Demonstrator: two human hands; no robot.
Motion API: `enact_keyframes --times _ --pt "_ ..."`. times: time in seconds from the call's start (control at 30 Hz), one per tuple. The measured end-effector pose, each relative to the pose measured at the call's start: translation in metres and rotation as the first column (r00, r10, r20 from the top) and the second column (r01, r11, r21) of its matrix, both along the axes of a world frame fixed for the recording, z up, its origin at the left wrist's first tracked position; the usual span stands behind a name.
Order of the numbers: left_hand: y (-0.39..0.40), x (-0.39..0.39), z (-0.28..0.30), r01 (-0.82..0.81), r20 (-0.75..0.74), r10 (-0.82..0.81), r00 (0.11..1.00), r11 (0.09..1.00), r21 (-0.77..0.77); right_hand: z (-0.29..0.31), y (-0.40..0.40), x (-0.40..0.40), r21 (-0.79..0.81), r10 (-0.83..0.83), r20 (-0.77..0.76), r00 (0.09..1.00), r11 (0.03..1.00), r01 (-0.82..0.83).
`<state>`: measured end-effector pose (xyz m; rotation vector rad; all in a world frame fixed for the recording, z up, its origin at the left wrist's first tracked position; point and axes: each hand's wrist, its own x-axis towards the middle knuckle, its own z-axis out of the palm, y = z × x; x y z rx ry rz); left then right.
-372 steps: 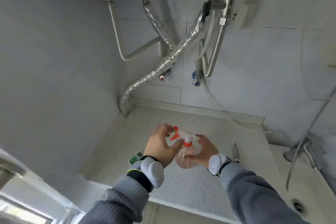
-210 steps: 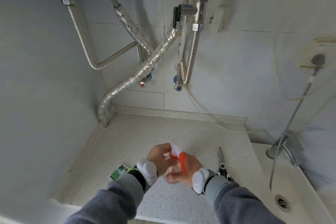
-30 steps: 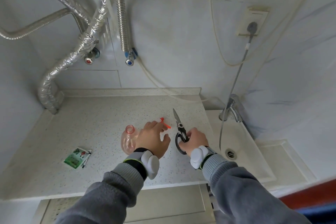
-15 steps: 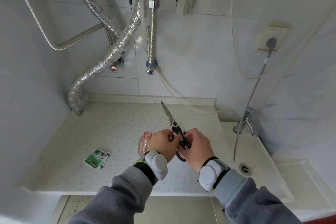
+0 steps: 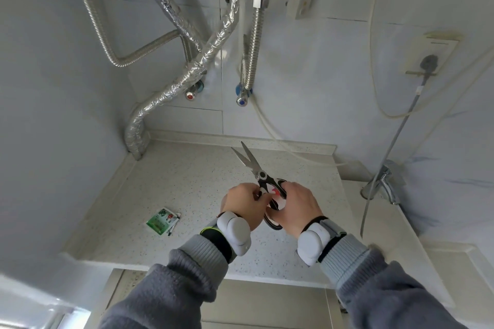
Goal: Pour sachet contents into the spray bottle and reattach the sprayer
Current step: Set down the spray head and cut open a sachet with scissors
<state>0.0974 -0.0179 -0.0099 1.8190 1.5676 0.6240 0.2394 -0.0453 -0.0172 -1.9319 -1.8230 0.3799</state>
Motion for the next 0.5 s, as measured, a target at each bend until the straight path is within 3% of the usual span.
enact_keyframes --times 0.17,0.33,0.5 --pt "-0.007 -0.016 0.014 0.045 0.072 -0.044 0.996 0.999 -0.023 0.002 0.01 -0.012 -0.063 -0.041 -0.017 0.999 0.997 0.04" --pt "-0.008 -0.033 0.017 0.118 0.146 -0.118 0.982 0.993 0.008 0.008 0.019 -0.015 -0.016 -0.034 -0.002 0.999 0.999 0.034" --pt "0.0 -0.094 -0.005 -0.156 0.177 0.132 0.975 0.98 0.123 0.013 0.026 -0.037 0.065 0.032 0.023 0.999 0.997 -0.033"
